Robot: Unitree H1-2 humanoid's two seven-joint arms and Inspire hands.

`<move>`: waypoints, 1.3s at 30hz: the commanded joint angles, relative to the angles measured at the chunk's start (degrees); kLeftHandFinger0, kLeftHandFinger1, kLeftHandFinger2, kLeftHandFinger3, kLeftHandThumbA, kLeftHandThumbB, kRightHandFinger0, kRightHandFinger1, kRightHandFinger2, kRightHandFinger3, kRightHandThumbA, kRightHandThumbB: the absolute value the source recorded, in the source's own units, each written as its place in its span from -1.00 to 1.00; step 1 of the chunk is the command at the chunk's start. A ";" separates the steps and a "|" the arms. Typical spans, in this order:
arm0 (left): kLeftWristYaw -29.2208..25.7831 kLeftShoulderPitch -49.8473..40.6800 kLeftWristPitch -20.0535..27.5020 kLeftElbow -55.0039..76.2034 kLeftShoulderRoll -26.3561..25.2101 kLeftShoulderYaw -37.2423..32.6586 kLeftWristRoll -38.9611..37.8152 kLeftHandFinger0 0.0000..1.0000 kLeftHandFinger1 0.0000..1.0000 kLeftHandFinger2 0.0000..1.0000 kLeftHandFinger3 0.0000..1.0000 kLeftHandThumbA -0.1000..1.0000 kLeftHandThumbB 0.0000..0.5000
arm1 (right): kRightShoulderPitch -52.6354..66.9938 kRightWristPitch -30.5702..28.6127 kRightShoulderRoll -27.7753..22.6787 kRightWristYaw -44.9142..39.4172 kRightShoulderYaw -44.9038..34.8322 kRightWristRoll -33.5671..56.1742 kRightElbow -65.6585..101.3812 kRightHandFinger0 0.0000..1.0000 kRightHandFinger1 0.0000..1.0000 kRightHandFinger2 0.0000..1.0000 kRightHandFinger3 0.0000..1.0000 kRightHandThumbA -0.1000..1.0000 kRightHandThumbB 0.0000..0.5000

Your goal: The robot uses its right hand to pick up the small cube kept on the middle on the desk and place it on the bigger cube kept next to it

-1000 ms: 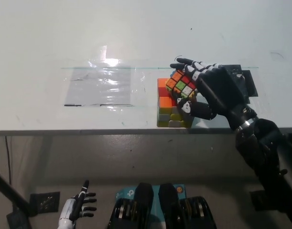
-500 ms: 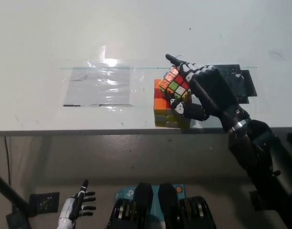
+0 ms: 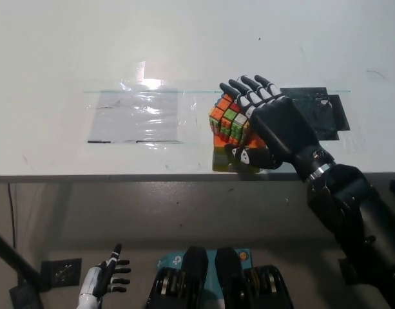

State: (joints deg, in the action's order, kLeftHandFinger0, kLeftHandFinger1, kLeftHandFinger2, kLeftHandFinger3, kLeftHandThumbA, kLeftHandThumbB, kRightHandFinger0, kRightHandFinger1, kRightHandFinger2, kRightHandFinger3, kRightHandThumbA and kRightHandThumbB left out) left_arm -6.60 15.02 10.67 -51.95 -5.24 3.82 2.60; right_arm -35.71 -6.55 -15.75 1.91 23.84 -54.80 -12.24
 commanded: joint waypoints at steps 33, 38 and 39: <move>-0.44 0.13 0.81 0.27 -0.23 -0.40 -0.19 0.49 0.31 0.43 0.32 0.86 -0.54 | 4.56 3.27 -3.03 -11.50 -6.48 5.26 25.66 1.00 1.00 1.00 1.00 0.49 0.51; 0.10 -0.49 0.09 1.34 0.10 0.48 -1.55 0.16 0.03 0.20 0.20 0.79 -0.57 | 7.93 3.50 -3.67 -13.04 -8.23 7.26 30.14 1.00 1.00 1.00 1.00 0.41 0.49; 0.26 -0.57 -0.60 1.58 0.00 0.19 -1.27 0.31 0.13 0.26 0.27 0.82 -0.53 | 10.04 4.38 -4.16 -13.67 -9.50 8.67 32.65 1.00 1.00 1.00 1.00 0.44 0.45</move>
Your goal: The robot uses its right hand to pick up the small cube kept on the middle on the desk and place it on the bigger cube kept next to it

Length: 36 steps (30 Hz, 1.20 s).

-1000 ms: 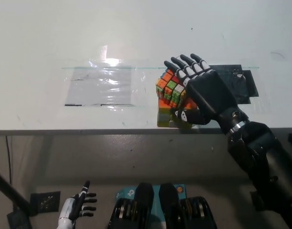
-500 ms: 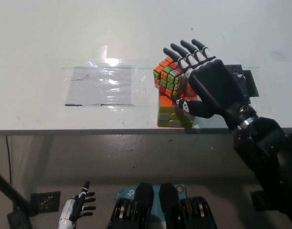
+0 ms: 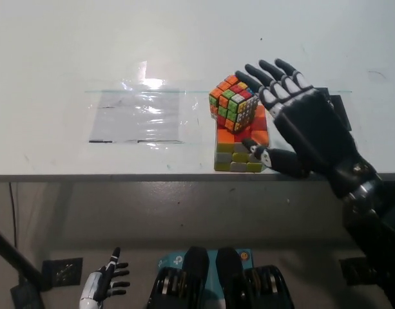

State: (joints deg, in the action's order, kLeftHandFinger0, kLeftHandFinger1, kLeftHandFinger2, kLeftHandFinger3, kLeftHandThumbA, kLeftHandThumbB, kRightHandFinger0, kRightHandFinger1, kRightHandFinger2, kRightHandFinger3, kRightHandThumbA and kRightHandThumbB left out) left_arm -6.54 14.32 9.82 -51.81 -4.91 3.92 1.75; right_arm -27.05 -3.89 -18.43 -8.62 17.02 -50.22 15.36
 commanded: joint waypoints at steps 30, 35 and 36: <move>-0.90 0.98 0.97 0.35 -0.21 0.42 -0.36 0.45 0.27 0.35 0.25 0.82 -0.58 | 29.47 -3.53 14.11 20.70 -20.03 13.77 -16.44 1.00 1.00 1.00 1.00 -0.30 -0.31; 0.50 1.00 2.91 -0.52 -0.46 0.41 -0.99 0.35 0.22 0.41 0.41 0.84 -0.58 | 28.07 -4.66 15.57 21.42 -20.63 17.15 -21.99 1.00 1.00 1.00 1.00 -0.25 -0.28; 0.02 0.94 3.03 -0.26 -0.30 0.52 -0.95 0.24 0.13 0.33 0.31 0.80 -0.63 | 27.70 -4.31 15.87 21.35 -20.97 18.34 -23.12 1.00 1.00 1.00 1.00 -0.26 -0.27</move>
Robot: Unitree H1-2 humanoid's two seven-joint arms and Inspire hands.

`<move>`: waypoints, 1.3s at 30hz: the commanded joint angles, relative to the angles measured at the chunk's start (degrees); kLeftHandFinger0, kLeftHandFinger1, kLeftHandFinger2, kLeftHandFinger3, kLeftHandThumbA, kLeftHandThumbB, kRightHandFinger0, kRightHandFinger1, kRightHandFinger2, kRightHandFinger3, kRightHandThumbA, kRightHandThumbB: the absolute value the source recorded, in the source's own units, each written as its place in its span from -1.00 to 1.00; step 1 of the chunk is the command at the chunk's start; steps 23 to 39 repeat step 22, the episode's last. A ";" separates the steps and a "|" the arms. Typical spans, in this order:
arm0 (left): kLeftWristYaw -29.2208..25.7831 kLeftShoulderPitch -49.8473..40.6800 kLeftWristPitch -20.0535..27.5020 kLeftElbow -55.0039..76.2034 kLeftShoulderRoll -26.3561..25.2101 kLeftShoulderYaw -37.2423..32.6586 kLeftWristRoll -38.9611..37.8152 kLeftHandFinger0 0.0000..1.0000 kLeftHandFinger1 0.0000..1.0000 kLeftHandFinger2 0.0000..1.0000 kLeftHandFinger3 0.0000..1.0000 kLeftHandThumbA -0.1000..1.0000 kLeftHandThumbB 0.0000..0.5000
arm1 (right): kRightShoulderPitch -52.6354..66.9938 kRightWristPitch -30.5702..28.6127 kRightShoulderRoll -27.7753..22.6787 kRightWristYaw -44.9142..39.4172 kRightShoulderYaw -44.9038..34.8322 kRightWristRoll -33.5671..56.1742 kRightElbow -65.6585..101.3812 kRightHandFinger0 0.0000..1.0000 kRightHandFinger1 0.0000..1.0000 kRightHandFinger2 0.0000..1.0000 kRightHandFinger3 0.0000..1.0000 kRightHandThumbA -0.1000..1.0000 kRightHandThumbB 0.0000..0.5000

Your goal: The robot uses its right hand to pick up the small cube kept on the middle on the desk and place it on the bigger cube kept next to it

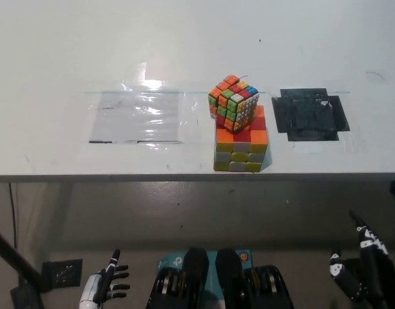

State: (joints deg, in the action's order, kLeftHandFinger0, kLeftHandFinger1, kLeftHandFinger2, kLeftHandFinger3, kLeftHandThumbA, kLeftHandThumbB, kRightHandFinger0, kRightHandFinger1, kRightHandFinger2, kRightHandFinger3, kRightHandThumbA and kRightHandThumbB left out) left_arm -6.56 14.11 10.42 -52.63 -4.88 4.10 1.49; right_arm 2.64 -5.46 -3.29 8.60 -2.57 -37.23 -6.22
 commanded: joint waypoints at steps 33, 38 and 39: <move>-0.68 3.56 4.33 -1.42 0.18 0.37 -0.73 0.18 0.10 0.28 0.24 0.85 -0.63 | -4.69 4.78 -0.08 -1.99 -1.21 15.94 -7.14 1.00 1.00 1.00 1.00 -0.12 -0.67; -0.68 3.56 4.33 -1.42 0.18 0.37 -0.73 0.18 0.10 0.28 0.24 0.85 -0.63 | -4.69 4.78 -0.08 -1.99 -1.21 15.94 -7.14 1.00 1.00 1.00 1.00 -0.12 -0.67; -0.68 3.56 4.33 -1.42 0.18 0.37 -0.73 0.18 0.10 0.28 0.24 0.85 -0.63 | -4.69 4.78 -0.08 -1.99 -1.21 15.94 -7.14 1.00 1.00 1.00 1.00 -0.12 -0.67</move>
